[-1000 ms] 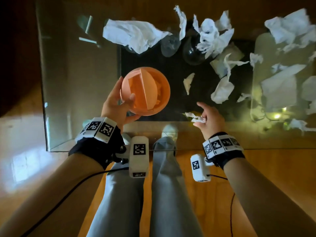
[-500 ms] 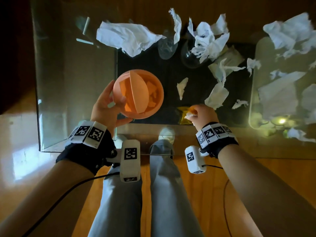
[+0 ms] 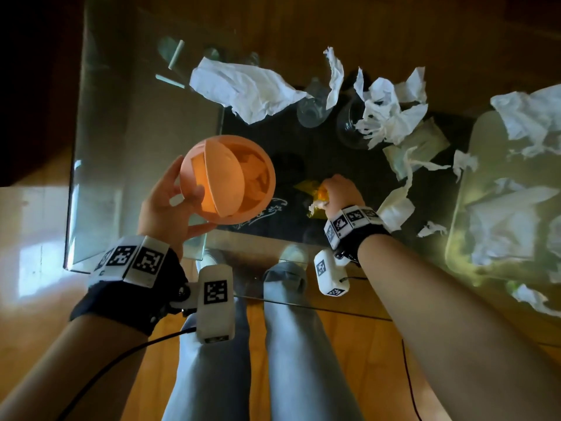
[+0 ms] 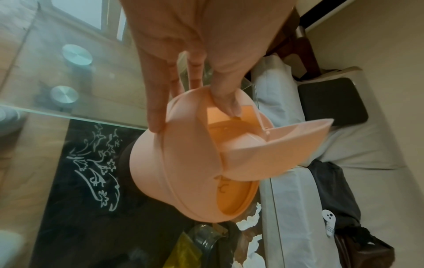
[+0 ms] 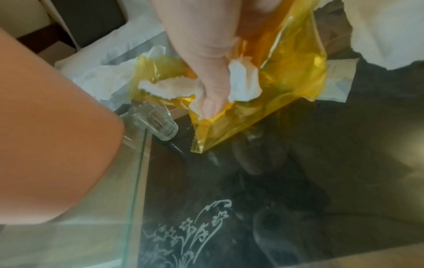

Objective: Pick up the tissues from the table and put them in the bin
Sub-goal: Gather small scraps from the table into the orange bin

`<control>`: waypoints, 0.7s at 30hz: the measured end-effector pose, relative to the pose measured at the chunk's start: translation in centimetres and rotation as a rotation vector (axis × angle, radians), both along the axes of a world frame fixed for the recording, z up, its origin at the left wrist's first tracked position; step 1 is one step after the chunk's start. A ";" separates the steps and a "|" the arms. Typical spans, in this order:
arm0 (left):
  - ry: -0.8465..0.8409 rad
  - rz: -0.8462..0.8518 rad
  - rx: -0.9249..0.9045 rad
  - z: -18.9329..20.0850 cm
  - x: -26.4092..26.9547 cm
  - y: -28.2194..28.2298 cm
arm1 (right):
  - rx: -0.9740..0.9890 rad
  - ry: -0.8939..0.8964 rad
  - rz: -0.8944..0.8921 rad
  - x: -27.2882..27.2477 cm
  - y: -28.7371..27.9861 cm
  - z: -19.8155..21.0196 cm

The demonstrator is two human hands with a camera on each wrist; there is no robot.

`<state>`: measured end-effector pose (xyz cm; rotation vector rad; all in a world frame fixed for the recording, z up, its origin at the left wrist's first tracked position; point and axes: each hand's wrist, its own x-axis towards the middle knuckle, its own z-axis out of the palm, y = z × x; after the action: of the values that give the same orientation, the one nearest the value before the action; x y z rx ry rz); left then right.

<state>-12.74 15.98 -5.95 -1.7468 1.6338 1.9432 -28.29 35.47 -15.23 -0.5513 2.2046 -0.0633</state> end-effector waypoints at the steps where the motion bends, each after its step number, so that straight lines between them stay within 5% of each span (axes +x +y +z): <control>1: -0.005 -0.003 -0.006 0.1 0.0 0.1 | -0.025 -0.010 -0.039 0.1 0.3 0.2; 6: -0.030 0.002 -0.001 0.7 -0.6 0.3 | -0.226 0.076 -0.662 0.0 3.6 3.3; 12: -0.030 -0.067 0.047 0.6 -3.3 1.9 | 0.036 0.095 -1.041 -0.8 9.0 3.1; 15: -0.036 -0.166 0.014 -0.1 -4.6 2.9 | 0.082 0.019 -1.057 -0.9 9.9 1.9; 18: -0.036 -0.081 0.083 0.2 -5.3 3.4 | 0.128 -0.006 -0.795 -1.2 9.9 1.6; 21: -0.029 -0.032 0.137 0.8 -5.5 3.6 | 0.075 -0.035 -0.756 -1.1 9.4 2.3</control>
<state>-18.25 19.53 -5.19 -1.6804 1.4719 1.9553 -29.36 44.90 -12.89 0.3440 2.2516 -0.3797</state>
